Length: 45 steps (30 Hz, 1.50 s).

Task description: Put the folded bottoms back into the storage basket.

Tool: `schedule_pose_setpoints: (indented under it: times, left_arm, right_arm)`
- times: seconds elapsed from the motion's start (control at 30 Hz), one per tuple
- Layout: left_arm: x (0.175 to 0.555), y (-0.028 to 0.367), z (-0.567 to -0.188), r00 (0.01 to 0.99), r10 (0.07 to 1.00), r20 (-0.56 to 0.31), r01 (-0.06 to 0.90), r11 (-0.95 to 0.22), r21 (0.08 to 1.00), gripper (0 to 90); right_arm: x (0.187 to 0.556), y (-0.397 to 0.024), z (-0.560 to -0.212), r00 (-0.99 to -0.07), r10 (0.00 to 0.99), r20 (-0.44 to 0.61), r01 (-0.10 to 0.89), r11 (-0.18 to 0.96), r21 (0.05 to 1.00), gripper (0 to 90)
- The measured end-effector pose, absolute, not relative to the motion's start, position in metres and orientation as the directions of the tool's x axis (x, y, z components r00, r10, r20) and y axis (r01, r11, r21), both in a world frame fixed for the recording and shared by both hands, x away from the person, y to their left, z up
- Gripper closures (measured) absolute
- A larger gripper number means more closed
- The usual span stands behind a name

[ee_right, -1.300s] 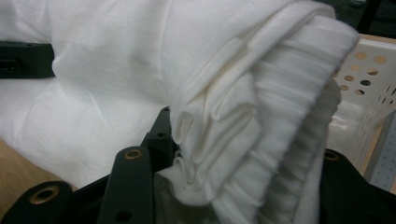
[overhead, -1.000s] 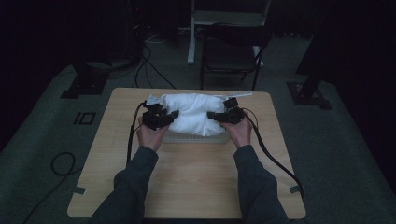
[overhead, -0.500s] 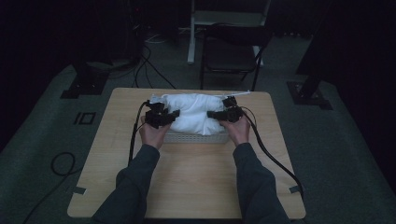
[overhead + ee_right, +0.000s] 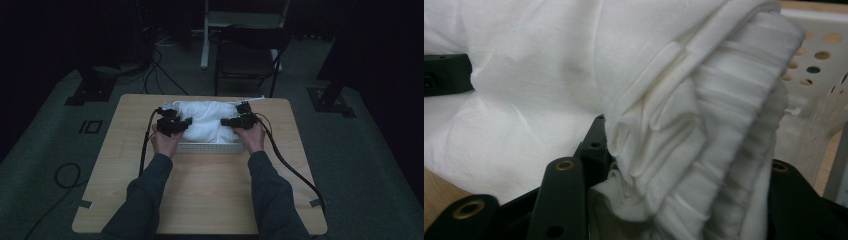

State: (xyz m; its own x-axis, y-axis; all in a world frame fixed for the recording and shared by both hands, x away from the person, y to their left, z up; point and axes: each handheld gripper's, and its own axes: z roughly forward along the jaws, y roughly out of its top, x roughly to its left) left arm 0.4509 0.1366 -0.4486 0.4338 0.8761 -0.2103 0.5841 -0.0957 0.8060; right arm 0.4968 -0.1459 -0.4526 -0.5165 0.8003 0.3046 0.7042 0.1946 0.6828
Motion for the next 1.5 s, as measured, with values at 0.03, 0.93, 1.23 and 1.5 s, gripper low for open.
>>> schedule_pose_setpoints:
  times: [0.03, 0.93, 1.23, 1.5]
  left_arm:
    - [0.451, 0.136, -0.449, 0.433, 0.877, -0.207, 0.585, -0.098, 0.805, 59.3]
    - [0.439, 0.171, -0.453, 0.336, 0.934, -0.124, 0.539, -0.082, 0.838, 47.0]
    - [0.419, 0.195, -0.455, 0.333, 0.934, -0.131, 0.526, -0.068, 0.848, 45.9]
    - [0.396, 0.211, -0.467, 0.333, 0.934, -0.133, 0.52, -0.064, 0.851, 45.5]
  right_arm:
    - [0.497, -0.146, -0.454, -0.516, 0.8, 0.306, 0.707, 0.195, 0.68, 52.5]
    - [0.478, -0.173, -0.447, -0.431, 0.898, 0.09, 0.612, 0.217, 0.761, 19.7]
    - [0.449, -0.198, -0.456, -0.423, 0.902, 0.087, 0.596, 0.205, 0.776, 20.6]
    - [0.419, -0.212, -0.464, -0.409, 0.912, 0.025, 0.574, 0.235, 0.785, 20.6]
